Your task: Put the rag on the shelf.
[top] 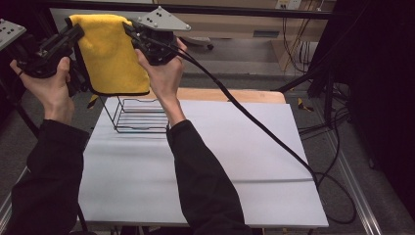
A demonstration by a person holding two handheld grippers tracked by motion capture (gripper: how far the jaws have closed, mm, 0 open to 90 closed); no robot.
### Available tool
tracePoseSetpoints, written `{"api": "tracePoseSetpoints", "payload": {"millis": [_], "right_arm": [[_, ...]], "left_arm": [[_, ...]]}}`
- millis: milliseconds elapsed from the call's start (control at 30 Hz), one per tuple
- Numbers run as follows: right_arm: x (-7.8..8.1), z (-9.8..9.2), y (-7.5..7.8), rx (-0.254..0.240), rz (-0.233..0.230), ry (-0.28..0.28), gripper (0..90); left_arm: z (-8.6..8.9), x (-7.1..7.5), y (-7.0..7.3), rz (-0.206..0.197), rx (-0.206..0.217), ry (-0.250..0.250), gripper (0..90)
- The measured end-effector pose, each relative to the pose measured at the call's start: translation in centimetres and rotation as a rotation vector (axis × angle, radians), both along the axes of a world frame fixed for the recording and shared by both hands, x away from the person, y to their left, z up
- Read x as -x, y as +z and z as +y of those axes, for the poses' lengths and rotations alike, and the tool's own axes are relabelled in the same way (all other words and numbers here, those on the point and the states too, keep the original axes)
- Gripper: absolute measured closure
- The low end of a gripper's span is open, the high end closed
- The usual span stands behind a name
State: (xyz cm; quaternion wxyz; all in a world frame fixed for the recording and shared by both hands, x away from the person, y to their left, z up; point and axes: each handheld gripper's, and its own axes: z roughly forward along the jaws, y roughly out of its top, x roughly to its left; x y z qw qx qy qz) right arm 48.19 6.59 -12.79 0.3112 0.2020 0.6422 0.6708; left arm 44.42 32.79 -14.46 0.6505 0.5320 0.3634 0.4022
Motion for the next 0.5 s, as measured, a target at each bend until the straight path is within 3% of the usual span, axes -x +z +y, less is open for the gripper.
{"api": "tracePoseSetpoints", "payload": {"millis": [233, 500], "right_arm": [[-1.5, 0.1, 0.4, -0.019, 0.02, -0.006, 83.2], [-3.1, 0.4, 1.3, -0.018, 0.017, -0.021, 83.2]], "left_arm": [[0.1, -1.5, 0.9, 0.017, -0.002, 0.001, 81.8], [0.2, -3.4, 1.4, 0.039, 0.023, -0.008, 81.8]]}}
